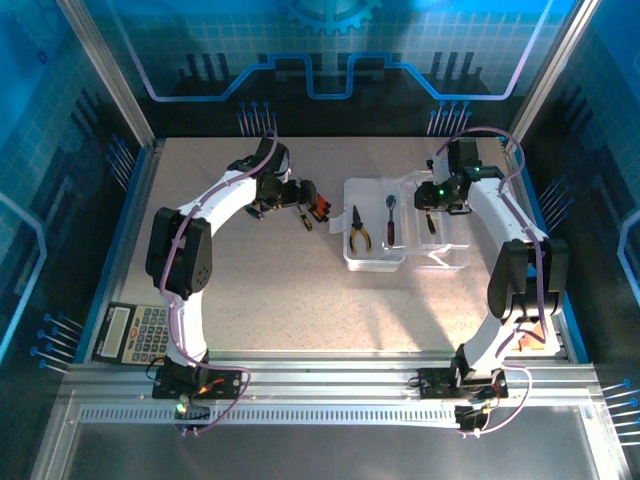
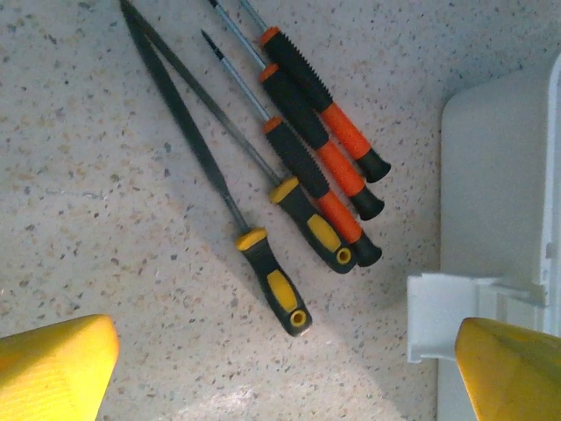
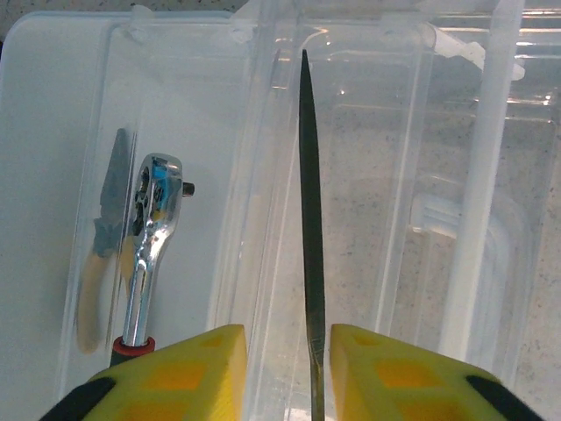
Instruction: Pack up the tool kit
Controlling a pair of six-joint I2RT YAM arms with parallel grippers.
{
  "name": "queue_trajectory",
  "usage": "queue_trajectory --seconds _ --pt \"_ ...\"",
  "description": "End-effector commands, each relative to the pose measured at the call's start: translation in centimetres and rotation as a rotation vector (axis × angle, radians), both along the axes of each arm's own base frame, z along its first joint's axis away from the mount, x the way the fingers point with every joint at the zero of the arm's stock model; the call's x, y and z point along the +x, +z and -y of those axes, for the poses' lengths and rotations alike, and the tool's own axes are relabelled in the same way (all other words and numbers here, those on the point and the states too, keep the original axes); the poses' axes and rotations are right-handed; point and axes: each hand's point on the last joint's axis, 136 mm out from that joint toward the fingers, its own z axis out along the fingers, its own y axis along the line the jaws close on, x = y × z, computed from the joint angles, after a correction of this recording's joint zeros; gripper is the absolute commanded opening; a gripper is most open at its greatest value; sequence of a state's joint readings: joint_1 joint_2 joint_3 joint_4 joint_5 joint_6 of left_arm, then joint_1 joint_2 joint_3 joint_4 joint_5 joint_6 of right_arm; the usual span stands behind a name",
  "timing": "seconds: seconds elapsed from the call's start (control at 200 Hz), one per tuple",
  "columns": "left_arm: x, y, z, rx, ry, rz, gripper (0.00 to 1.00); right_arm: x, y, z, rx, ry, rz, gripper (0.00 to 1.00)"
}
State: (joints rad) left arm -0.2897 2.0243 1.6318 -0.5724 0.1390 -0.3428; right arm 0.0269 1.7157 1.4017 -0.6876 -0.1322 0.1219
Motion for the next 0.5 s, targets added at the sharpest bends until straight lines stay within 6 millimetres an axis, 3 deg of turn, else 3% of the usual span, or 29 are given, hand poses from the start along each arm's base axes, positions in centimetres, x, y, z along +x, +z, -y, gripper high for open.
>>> queue_trajectory --seconds 0.0,0.11,0.19,0.27,0.305,0.495 --pt "1.3 0.0 0.4 -0.02 0.019 -0.013 0.99 -0.7 1.4 -0.7 0.008 0.019 0.024 0.37" --pt "2.8 -0.3 1.0 -0.037 0.035 -0.013 0.99 -1.3 3.4 -0.9 -0.001 0.027 0.068 0.46" --pt "3.8 -0.7 1.5 -0.061 0.049 -0.015 0.99 -1.9 4.7 -1.3 -0.003 0.041 0.094 0.6" --pt "4.9 -1.3 2.0 -0.074 0.057 -0.02 0.99 -2.6 5.9 -1.9 0.002 0.068 0.128 0.84" --pt "5.3 -1.6 2.1 -0.077 0.059 -0.023 0.99 -2.9 6.2 -2.2 0.003 0.081 0.139 0.99" --pt "7.4 -2.7 3.2 -0.11 0.074 -0.012 0.9 -4.2 6.7 -3.1 0.006 0.115 0.156 1.0"
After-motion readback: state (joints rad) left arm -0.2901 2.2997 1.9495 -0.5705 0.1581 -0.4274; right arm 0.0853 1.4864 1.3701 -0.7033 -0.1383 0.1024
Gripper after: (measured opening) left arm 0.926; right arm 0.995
